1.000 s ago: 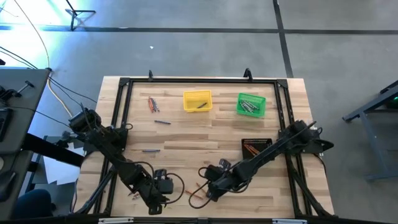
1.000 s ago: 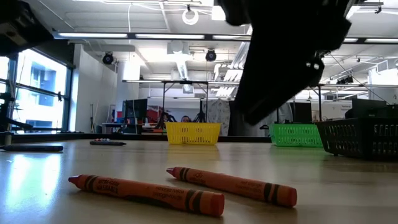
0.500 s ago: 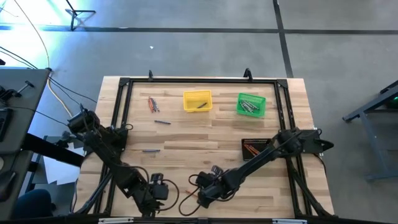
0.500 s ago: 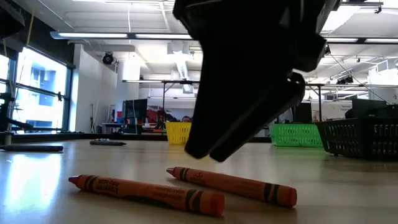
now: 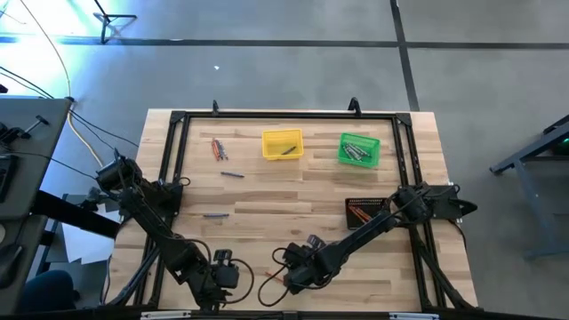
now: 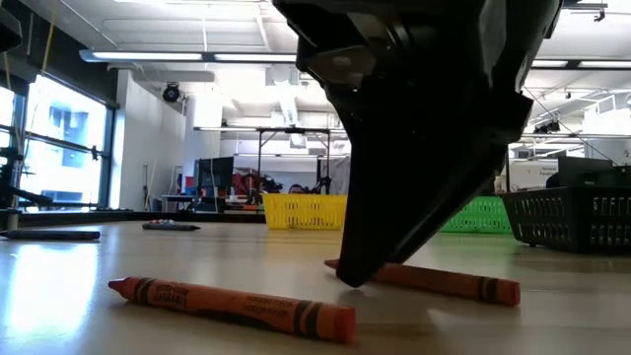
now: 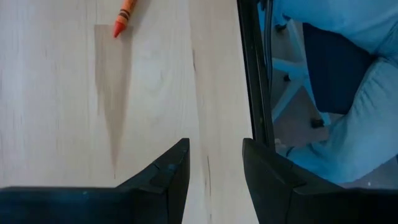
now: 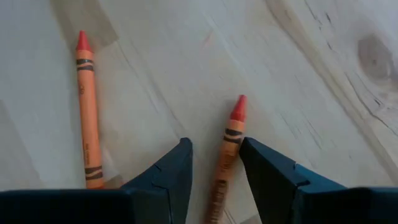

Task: Sort crayons
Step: Put the orange crayon into the black basket

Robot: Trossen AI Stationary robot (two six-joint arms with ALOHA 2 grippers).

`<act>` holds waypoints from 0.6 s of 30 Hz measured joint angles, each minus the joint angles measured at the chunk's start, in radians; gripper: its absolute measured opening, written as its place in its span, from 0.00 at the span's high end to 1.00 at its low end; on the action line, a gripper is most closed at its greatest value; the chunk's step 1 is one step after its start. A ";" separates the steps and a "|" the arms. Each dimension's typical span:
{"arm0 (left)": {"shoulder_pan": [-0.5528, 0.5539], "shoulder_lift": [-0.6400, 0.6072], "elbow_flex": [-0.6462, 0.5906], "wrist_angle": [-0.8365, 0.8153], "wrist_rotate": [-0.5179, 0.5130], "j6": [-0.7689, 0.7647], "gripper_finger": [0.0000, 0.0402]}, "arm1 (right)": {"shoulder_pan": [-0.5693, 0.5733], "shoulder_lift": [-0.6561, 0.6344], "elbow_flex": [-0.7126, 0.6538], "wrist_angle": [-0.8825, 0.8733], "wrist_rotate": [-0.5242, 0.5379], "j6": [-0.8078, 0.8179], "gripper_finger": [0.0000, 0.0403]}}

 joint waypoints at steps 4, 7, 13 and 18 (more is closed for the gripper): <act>0.000 0.000 0.000 0.000 0.005 0.000 0.67 | 0.007 0.000 -0.001 -0.016 0.002 0.015 0.68; 0.000 0.000 0.000 0.000 0.005 0.000 0.67 | 0.012 0.000 -0.001 -0.042 0.004 0.036 0.70; 0.000 0.000 0.000 0.000 0.005 0.000 0.67 | 0.014 -0.002 -0.001 -0.094 0.002 0.037 0.81; 0.000 0.000 0.000 0.000 0.007 -0.001 0.67 | 0.013 -0.005 -0.001 -0.100 -0.028 -0.015 0.97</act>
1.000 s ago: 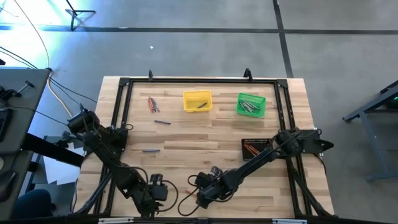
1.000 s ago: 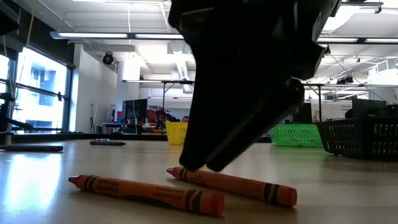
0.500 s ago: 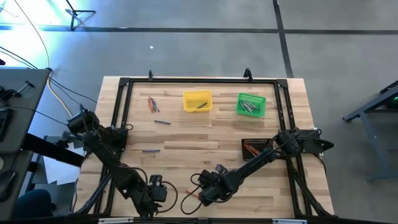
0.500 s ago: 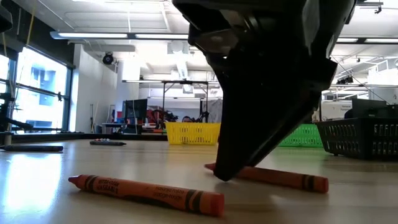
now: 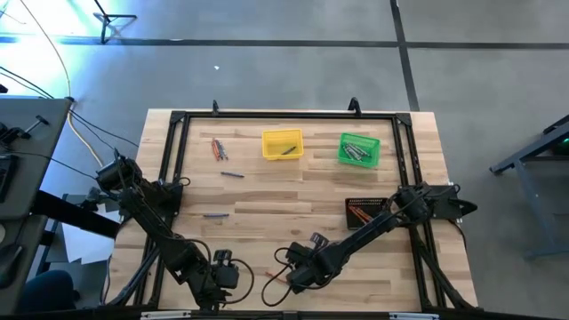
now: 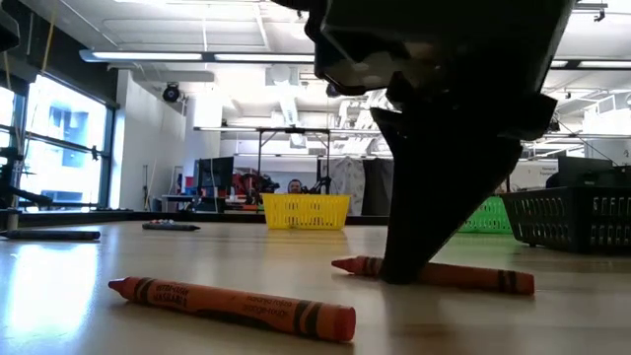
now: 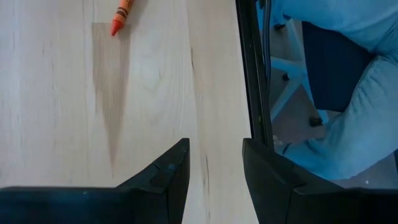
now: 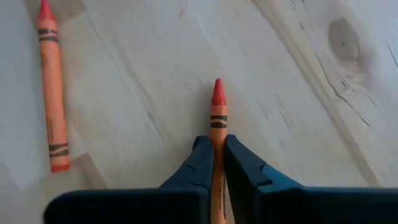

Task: Sort crayons
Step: Put the orange crayon into the black basket

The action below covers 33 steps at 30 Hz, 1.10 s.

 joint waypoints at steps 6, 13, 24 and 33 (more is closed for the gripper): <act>0.000 0.000 0.000 0.000 0.005 -0.003 0.67 | 0.002 -0.048 -0.006 -0.064 -0.073 -0.070 0.98; 0.003 0.000 0.000 0.003 -0.004 -0.037 0.67 | -0.007 -0.232 -0.004 -0.293 0.076 -0.113 0.99; 0.042 0.000 0.000 0.008 -0.135 -0.035 0.67 | -0.010 -0.516 -0.145 -0.681 0.338 0.054 0.99; 0.131 0.000 0.000 0.009 -0.164 0.010 0.67 | -0.011 -0.823 -0.682 -0.309 0.266 0.146 0.99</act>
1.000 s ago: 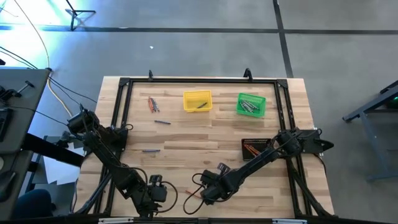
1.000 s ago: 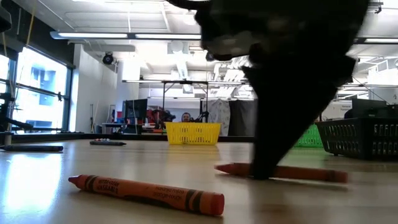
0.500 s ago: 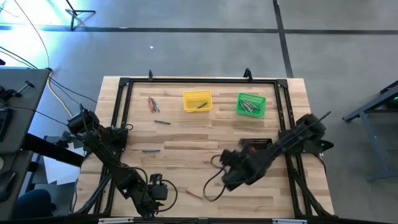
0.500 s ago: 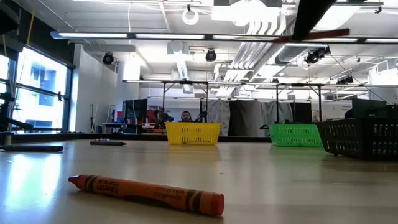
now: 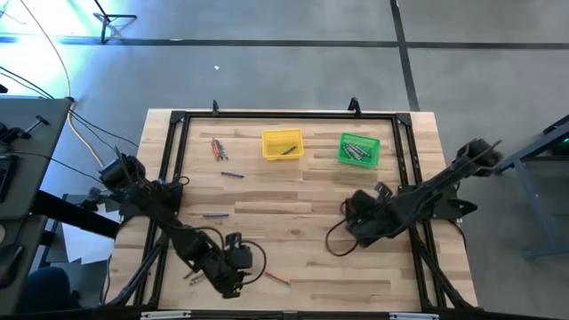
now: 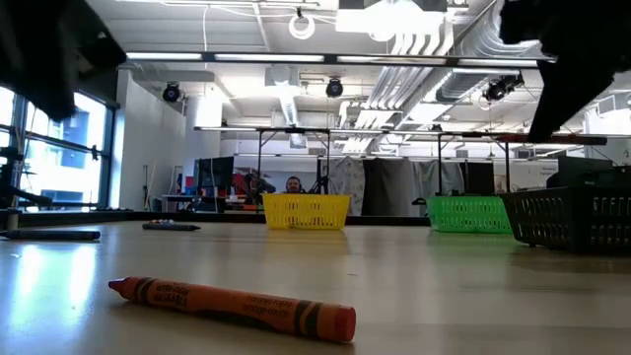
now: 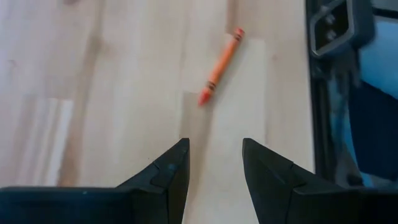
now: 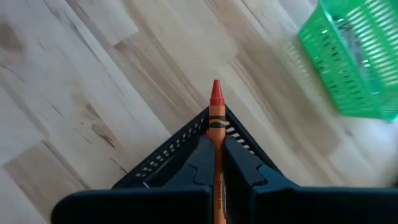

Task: Sort crayons
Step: Put the orange crayon into the black basket

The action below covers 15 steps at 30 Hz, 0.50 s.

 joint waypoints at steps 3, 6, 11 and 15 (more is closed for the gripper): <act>0.028 0.000 0.000 0.009 -0.023 0.002 0.67 | 0.000 -0.115 -0.129 0.116 0.022 -0.001 0.99; 0.051 0.000 0.000 0.051 -0.040 0.007 0.67 | 0.000 -0.213 -0.257 0.231 0.021 0.002 0.99; 0.071 0.000 0.000 0.152 -0.043 0.082 0.67 | 0.003 -0.317 -0.423 0.385 0.018 0.036 0.99; 0.080 0.000 0.000 0.220 -0.047 0.144 0.67 | 0.003 -0.354 -0.478 0.428 -0.001 0.041 0.99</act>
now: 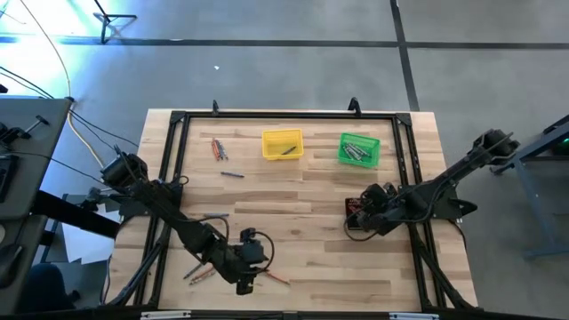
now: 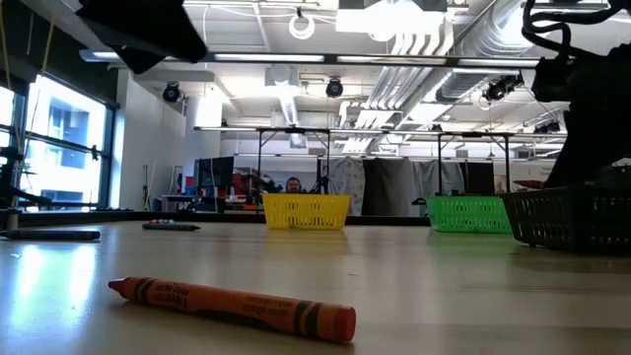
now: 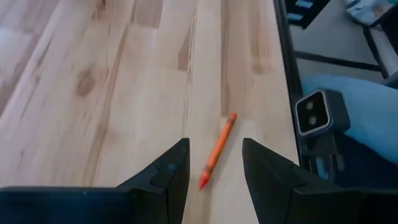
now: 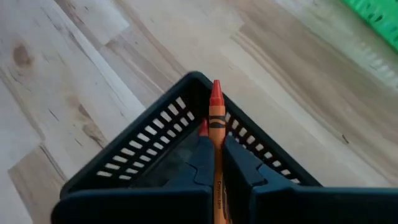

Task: Sort crayons
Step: Put the orange crayon into the black basket

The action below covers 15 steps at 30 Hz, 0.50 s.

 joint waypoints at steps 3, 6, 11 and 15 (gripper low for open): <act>0.002 0.000 0.000 0.019 -0.010 0.026 0.67 | 0.009 -0.006 0.000 0.002 -0.005 -0.002 0.99; 0.002 0.000 0.000 0.018 -0.028 0.029 0.67 | 0.026 -0.006 0.013 0.005 -0.028 -0.016 0.99; 0.009 0.000 0.000 0.019 -0.031 0.029 0.67 | 0.051 -0.006 0.013 0.006 -0.099 -0.004 0.97; 0.018 0.000 0.000 0.019 -0.030 0.029 0.67 | 0.062 -0.006 0.013 0.005 -0.151 0.000 0.90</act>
